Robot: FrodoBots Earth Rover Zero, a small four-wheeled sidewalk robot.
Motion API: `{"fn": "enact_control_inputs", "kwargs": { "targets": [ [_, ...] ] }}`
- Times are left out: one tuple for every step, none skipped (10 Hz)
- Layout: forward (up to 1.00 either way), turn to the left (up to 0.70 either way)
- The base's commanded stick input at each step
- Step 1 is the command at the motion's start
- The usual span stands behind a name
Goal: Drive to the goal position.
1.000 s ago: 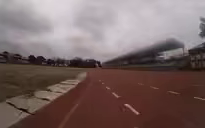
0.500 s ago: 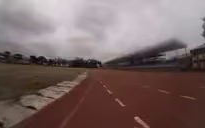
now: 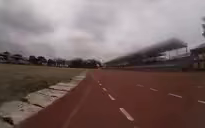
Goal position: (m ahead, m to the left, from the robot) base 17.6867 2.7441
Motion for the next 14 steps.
{"fn": "enact_control_inputs", "kwargs": {
  "targets": [
    [1.00,-0.07],
    [1.00,-0.19],
    [1.00,-0.40],
    [1.00,0.00],
    [1.00,0.00],
    [1.00,0.00],
    [1.00,0.00],
    [1.00,0.00],
    [1.00,0.00],
    [1.00,0.00],
    [1.00,0.00],
    [1.00,0.00],
    [1.00,0.00],
    [1.00,0.00]
  ]
}}
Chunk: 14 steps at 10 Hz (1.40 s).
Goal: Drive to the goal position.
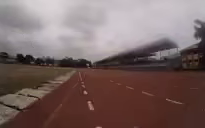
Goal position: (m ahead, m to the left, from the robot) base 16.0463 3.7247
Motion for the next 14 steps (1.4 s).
{"fn": "enact_control_inputs", "kwargs": {
  "targets": [
    [1.00,0.00],
    [1.00,0.00],
    [1.00,0.00],
    [1.00,0.00],
    [1.00,0.00],
    [1.00,0.00],
    [1.00,0.00],
    [1.00,0.00],
    [1.00,0.00],
    [1.00,0.00],
    [1.00,0.00],
    [1.00,0.00],
    [1.00,0.00],
    [1.00,0.00]
  ]
}}
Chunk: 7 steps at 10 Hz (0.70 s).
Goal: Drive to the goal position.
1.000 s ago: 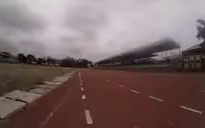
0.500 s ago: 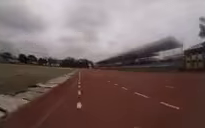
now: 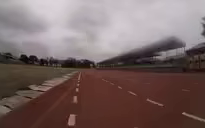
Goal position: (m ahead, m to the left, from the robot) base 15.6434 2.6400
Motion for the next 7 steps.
{"fn": "enact_control_inputs", "kwargs": {
  "targets": [
    [1.00,0.00],
    [1.00,0.00],
    [1.00,0.00],
    [1.00,0.00],
    [1.00,0.00],
    [1.00,0.00],
    [1.00,0.00]
  ]
}}
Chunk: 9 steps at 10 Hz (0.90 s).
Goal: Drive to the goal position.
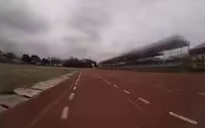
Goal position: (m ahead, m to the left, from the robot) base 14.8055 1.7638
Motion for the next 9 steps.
{"fn": "enact_control_inputs", "kwargs": {
  "targets": [
    [1.00,0.00],
    [1.00,0.00],
    [1.00,0.38],
    [1.00,0.32],
    [1.00,0.20],
    [1.00,0.02],
    [1.00,0.00],
    [1.00,0.00],
    [1.00,0.00]
  ]
}}
